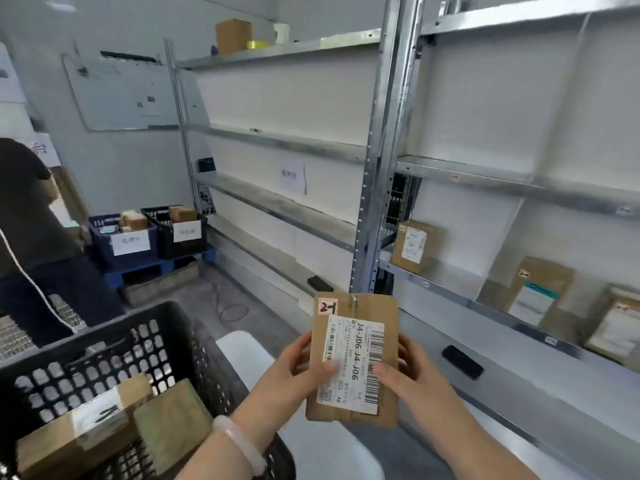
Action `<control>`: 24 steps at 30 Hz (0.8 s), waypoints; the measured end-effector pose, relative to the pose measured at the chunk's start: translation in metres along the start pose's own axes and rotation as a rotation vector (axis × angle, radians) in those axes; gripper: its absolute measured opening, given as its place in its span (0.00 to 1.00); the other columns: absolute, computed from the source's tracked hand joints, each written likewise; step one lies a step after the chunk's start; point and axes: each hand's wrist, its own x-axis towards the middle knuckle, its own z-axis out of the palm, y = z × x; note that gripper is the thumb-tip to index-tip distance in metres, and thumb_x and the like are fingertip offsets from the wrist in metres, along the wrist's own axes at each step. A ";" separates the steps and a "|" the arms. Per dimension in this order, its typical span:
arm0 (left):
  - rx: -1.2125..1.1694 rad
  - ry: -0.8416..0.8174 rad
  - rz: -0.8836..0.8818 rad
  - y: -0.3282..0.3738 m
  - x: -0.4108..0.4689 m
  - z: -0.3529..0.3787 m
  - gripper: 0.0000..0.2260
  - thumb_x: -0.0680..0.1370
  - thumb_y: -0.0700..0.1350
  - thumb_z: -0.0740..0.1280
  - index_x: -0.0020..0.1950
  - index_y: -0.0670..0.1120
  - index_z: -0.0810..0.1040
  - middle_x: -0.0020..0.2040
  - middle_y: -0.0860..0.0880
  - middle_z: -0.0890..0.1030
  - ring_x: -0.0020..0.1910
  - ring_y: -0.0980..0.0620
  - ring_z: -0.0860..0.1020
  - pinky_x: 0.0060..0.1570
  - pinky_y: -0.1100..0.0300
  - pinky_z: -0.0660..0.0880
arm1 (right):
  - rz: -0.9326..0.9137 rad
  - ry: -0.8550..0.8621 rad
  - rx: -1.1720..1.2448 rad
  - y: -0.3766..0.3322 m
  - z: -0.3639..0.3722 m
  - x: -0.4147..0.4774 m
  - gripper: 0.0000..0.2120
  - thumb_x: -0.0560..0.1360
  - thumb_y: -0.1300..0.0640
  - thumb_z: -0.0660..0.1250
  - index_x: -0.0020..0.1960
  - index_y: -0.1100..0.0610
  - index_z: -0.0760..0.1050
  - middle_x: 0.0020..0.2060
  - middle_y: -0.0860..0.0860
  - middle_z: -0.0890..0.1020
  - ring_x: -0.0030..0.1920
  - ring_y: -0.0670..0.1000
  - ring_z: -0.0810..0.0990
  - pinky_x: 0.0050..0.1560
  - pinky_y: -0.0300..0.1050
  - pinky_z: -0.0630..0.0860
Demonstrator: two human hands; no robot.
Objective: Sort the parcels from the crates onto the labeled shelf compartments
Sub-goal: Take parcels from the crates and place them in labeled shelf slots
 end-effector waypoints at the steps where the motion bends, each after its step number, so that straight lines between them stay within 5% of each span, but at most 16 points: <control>1: 0.009 -0.009 -0.004 0.000 0.009 0.017 0.42 0.60 0.62 0.80 0.71 0.54 0.70 0.60 0.52 0.83 0.57 0.50 0.83 0.59 0.48 0.80 | -0.003 0.015 0.017 0.002 -0.017 -0.001 0.30 0.65 0.52 0.77 0.62 0.38 0.69 0.58 0.41 0.80 0.55 0.40 0.81 0.54 0.42 0.80; 3: 0.005 -0.018 -0.013 -0.002 0.030 0.054 0.42 0.58 0.60 0.80 0.70 0.54 0.72 0.60 0.51 0.83 0.56 0.50 0.84 0.58 0.48 0.80 | 0.009 0.040 0.040 0.007 -0.057 -0.001 0.29 0.69 0.56 0.74 0.65 0.40 0.67 0.58 0.41 0.80 0.53 0.39 0.81 0.48 0.39 0.80; 8: -0.028 -0.102 -0.035 -0.013 0.083 0.159 0.34 0.65 0.51 0.79 0.69 0.49 0.74 0.58 0.47 0.84 0.56 0.46 0.84 0.55 0.51 0.80 | 0.024 0.135 0.083 0.011 -0.166 0.001 0.35 0.63 0.49 0.79 0.66 0.41 0.68 0.59 0.44 0.80 0.59 0.47 0.80 0.61 0.53 0.77; 13: -0.029 -0.174 -0.037 -0.021 0.129 0.241 0.41 0.61 0.57 0.82 0.70 0.49 0.72 0.60 0.47 0.83 0.59 0.45 0.82 0.62 0.44 0.77 | 0.012 0.161 0.089 0.019 -0.257 0.010 0.31 0.66 0.55 0.75 0.66 0.43 0.68 0.58 0.46 0.81 0.58 0.47 0.80 0.53 0.45 0.80; 15: -0.025 -0.222 -0.048 -0.024 0.144 0.263 0.40 0.62 0.57 0.82 0.70 0.48 0.72 0.61 0.45 0.83 0.60 0.43 0.82 0.63 0.42 0.76 | 0.028 0.169 0.104 0.023 -0.286 0.015 0.30 0.69 0.58 0.75 0.67 0.44 0.68 0.58 0.46 0.81 0.58 0.48 0.81 0.49 0.43 0.81; 19: -0.039 -0.262 -0.087 -0.026 0.171 0.290 0.31 0.68 0.49 0.78 0.68 0.47 0.73 0.60 0.44 0.83 0.59 0.43 0.82 0.61 0.45 0.78 | 0.070 0.178 0.085 0.032 -0.326 0.034 0.42 0.62 0.48 0.80 0.72 0.44 0.66 0.59 0.45 0.81 0.58 0.49 0.81 0.59 0.56 0.79; 24: 0.010 -0.277 -0.117 -0.027 0.223 0.295 0.29 0.69 0.46 0.76 0.69 0.49 0.73 0.60 0.46 0.83 0.59 0.44 0.82 0.62 0.43 0.77 | 0.125 0.163 0.079 0.040 -0.345 0.077 0.46 0.57 0.49 0.80 0.72 0.44 0.64 0.58 0.46 0.81 0.58 0.49 0.81 0.62 0.57 0.77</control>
